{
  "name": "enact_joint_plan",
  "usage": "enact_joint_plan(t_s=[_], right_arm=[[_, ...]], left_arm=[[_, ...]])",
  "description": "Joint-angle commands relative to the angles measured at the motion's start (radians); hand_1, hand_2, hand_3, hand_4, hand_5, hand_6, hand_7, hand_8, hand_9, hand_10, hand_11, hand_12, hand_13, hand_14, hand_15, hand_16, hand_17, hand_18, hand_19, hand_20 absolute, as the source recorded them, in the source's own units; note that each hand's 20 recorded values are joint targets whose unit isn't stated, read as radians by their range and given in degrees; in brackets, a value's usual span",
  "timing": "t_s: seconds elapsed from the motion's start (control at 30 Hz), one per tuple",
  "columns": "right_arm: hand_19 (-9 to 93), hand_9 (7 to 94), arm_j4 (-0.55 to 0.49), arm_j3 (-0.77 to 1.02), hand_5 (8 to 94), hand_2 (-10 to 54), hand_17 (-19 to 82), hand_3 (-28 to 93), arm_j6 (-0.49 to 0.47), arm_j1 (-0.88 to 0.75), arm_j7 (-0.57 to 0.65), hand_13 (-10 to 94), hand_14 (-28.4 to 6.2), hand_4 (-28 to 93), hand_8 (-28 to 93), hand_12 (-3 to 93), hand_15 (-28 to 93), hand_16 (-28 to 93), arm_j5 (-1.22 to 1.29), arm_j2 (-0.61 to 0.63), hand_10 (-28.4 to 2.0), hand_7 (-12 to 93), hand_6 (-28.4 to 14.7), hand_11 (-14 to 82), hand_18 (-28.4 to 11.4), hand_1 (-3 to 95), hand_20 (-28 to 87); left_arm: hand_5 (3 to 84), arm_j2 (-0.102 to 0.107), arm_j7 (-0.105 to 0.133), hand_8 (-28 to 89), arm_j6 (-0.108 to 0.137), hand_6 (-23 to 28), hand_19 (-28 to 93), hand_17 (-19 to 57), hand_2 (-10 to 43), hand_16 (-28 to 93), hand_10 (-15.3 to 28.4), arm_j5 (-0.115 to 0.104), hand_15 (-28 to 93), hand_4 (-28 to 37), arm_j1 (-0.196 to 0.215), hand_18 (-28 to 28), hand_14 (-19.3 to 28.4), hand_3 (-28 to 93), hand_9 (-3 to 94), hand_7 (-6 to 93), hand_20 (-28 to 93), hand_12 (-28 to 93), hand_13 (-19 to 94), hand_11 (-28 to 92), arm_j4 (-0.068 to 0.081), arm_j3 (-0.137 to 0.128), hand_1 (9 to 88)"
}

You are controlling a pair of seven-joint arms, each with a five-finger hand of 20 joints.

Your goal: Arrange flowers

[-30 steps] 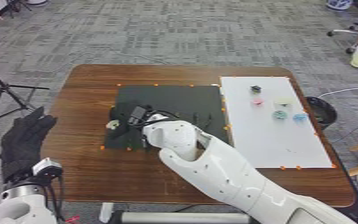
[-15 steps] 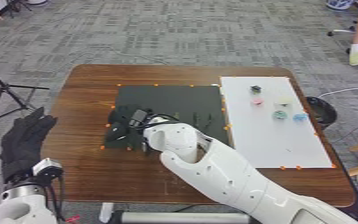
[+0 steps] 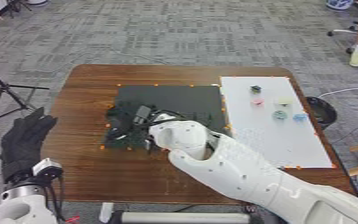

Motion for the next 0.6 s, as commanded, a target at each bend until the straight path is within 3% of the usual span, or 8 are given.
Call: enact_joint_plan(t_s=[0.03,0.4,0.6], right_arm=[[92,56.9,-0.155,0.094,49.3,-9.4,51,63,0.192,0.088,0.022,83,-6.3,-11,-7,14.2,55,30,0.053,0.274,-16.3,8,-2.9,7.4,-19.1,28.4,47],[93,59.5,-0.307,0.353,52.5,-9.5,52,63,0.189,-0.115,0.095,84,-5.2,-12,-6,17.1,57,30,0.065,0.574,-15.5,10,-2.8,9.2,-18.2,31.7,47],[93,60.1,-0.319,0.529,53.1,-9.5,53,63,0.181,-0.316,0.154,84,-5.1,-12,-6,17.5,58,30,0.043,0.642,-15.7,11,-2.7,9.5,-17.8,31.6,48]], left_arm=[[52.6,-0.008,-0.005,-8,-0.012,2.2,10,8.3,4.1,0,14.7,0.004,25,-28.3,0.001,11.4,17.7,70,53.3,16.1,19,15,42,25,-0.001,-0.003,23.6],[52.7,-0.014,-0.009,-8,-0.016,2.1,10,8.3,2.9,0,14.6,0.009,25,-28.2,-0.001,11.4,17.7,71,53.3,16.1,19,15,42,25,-0.001,-0.006,24.1],[52.6,-0.010,-0.007,-8,-0.014,2.1,10,8.3,2.6,0,14.5,0.006,25,-27.9,0.000,11.4,17.7,71,53.3,16.2,19,15,42,25,-0.001,-0.005,24.6]])
